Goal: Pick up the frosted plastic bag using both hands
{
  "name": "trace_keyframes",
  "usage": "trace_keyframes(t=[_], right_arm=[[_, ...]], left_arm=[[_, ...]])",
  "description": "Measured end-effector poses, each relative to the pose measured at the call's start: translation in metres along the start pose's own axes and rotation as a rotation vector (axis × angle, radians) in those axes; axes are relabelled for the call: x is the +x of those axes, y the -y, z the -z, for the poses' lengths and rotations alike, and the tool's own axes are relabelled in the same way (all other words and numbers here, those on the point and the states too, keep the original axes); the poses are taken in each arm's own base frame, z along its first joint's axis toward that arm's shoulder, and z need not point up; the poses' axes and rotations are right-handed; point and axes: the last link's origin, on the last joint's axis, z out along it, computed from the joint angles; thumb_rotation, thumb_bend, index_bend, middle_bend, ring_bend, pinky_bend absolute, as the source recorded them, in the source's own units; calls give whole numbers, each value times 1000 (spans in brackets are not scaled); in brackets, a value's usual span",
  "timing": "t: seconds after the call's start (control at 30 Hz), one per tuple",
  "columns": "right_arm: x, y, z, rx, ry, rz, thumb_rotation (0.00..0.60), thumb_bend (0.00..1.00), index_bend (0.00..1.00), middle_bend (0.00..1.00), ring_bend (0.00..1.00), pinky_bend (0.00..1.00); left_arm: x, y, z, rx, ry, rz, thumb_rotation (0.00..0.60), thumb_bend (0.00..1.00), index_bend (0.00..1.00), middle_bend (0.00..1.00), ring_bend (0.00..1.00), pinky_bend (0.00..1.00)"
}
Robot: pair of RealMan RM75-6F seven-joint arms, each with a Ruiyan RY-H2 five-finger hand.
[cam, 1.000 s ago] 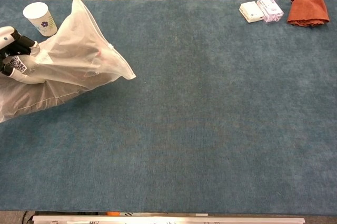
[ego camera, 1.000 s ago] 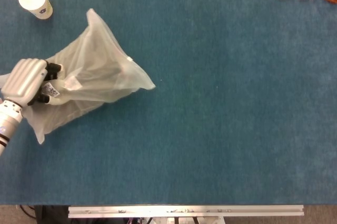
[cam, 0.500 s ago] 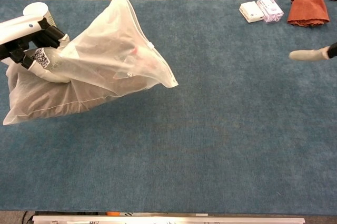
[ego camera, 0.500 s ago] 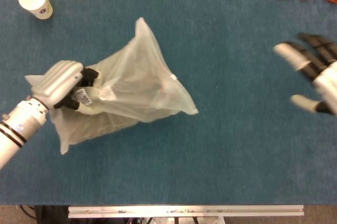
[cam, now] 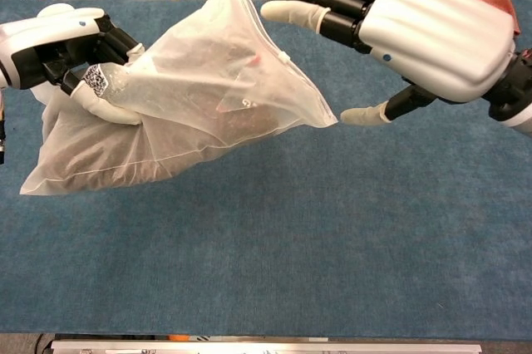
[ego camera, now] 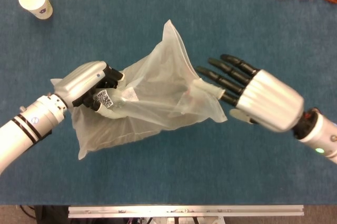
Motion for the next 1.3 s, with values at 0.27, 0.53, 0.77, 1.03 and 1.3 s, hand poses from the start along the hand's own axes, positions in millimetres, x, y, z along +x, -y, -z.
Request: trace_keyframes(t=[0.27, 0.53, 0.77, 1.03, 1.3], right_arm=[[-10, 4, -15, 29, -5, 36, 600, 0, 0, 57, 2, 162], [-22, 4, -26, 30, -1, 43, 600, 0, 0, 57, 2, 163], [-33, 11, -44, 47, -30, 60, 600, 0, 0, 89, 3, 162], [-40, 19, -66, 58, -112, 49, 600, 24, 286, 351, 235, 279], [-43, 17, -79, 21, -247, 65, 600, 374, 707, 605, 537, 618]], left_arm=[[8, -9, -3, -16, 30, 15, 600, 395, 744, 797, 806, 1000], [7, -11, -1, -14, 50, 78, 600, 395, 743, 793, 804, 1000], [4, -14, -1, -15, 81, 126, 600, 395, 742, 790, 804, 1000], [2, -17, -2, -17, 102, 176, 600, 402, 727, 784, 797, 1000], [2, -16, -1, -20, 111, 172, 600, 402, 631, 736, 739, 997]])
